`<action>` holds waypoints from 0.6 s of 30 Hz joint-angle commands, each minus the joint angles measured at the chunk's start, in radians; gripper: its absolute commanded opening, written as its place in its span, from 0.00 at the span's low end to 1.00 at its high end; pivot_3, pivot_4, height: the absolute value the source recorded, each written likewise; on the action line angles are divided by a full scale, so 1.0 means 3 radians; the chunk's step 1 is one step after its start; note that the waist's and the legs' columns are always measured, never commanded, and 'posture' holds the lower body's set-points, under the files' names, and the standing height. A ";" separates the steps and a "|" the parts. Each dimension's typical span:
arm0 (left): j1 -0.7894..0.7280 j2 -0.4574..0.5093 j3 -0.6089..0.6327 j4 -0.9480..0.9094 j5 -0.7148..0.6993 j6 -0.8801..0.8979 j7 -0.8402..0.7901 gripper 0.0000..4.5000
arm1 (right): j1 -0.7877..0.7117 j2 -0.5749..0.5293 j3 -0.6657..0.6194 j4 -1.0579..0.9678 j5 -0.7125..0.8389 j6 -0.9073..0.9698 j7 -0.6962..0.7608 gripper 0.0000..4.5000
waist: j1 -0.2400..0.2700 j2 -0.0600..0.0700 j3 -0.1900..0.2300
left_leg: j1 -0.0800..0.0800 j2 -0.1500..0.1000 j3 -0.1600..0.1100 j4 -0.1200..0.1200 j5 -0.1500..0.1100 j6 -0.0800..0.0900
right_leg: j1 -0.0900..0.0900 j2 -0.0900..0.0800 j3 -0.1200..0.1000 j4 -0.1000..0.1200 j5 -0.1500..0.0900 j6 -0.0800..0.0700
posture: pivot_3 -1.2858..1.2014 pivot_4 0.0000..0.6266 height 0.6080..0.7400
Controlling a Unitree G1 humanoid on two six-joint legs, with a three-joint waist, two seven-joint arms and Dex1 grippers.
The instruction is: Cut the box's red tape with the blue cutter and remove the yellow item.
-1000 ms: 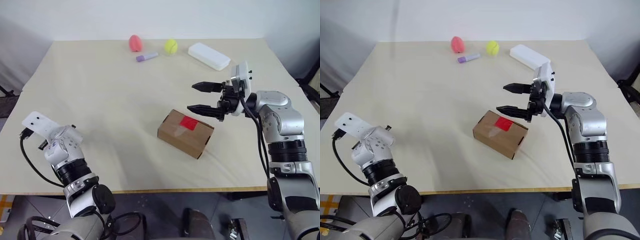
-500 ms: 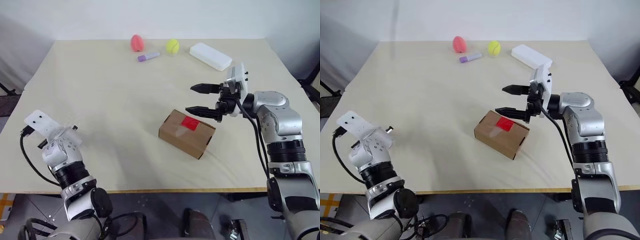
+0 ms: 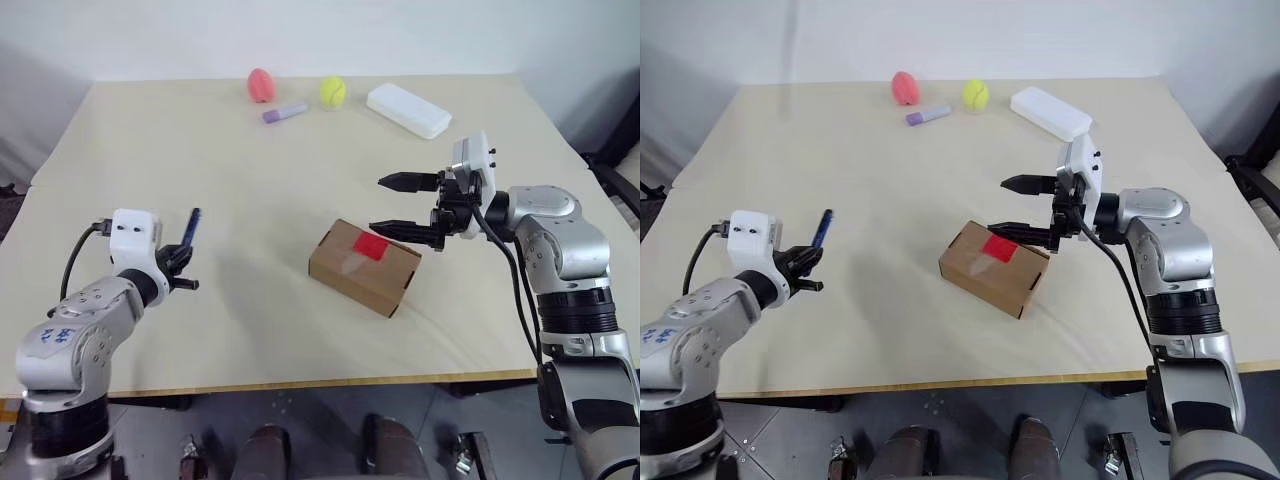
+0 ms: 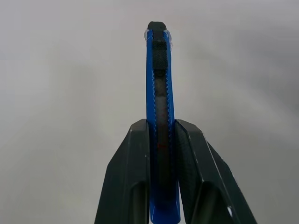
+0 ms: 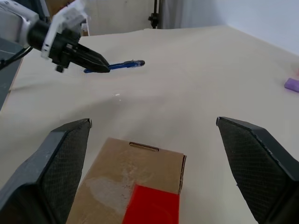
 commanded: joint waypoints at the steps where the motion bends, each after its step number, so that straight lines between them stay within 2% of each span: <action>1: 0.0212 0.0314 -0.0145 -0.0161 -0.0070 -0.0321 -0.0597 0.09 | 0.0075 0.0004 -0.0085 -0.0283 0.0124 0.0037 -0.0088 1.00 | -0.0002 0.0000 0.0000 | 0.0000 0.0001 0.0000 0.0000 0.0000 0.0000 | 0.0000 0.0001 0.0000 0.0000 0.0000 -0.0001 | 0.52 0.24 1.00; 6: 0.0686 0.0692 -0.0243 -0.0187 -0.0225 -0.1208 -0.1908 0.09 | 0.0308 -0.0046 -0.0132 -0.0656 0.0238 0.0170 -0.0239 1.00 | -0.0001 0.0002 0.0001 | -0.0003 0.0005 0.0006 -0.0003 -0.0004 -0.0001 | -0.0007 0.0003 0.0001 -0.0002 -0.0001 -0.0002 | 0.52 0.24 1.00; 11: 0.0884 0.1155 -0.0406 0.0446 0.0181 -0.2277 -0.2878 0.09 | 0.0435 -0.0138 -0.0111 -0.0992 0.0267 0.0257 -0.0352 1.00 | 0.0000 0.0013 0.0008 | -0.0002 0.0007 0.0012 -0.0003 -0.0005 0.0000 | -0.0009 0.0006 0.0003 -0.0003 -0.0005 -0.0009 | 0.52 0.24 1.00; 17: 0.0648 0.1330 -0.0836 0.0982 0.0636 -0.3060 -0.3393 0.09 | 0.0539 -0.0174 0.0171 -0.1435 0.0192 0.0508 -0.0552 1.00 | 0.0001 0.0015 0.0009 | -0.0003 0.0010 0.0020 -0.0004 -0.0009 0.0003 | -0.0017 0.0006 0.0003 0.0001 -0.0005 -0.0009 | 0.52 0.24 1.00; 18: 0.0594 0.1320 -0.0899 0.1026 0.0675 -0.3125 -0.3434 0.09 | 0.0547 -0.0183 0.0203 -0.1478 0.0197 0.0565 -0.0579 0.96 | 0.0000 0.0015 0.0009 | -0.0003 0.0010 0.0021 -0.0004 -0.0009 0.0003 | -0.0019 0.0005 0.0004 0.0003 -0.0005 -0.0009 | 0.52 0.24 1.00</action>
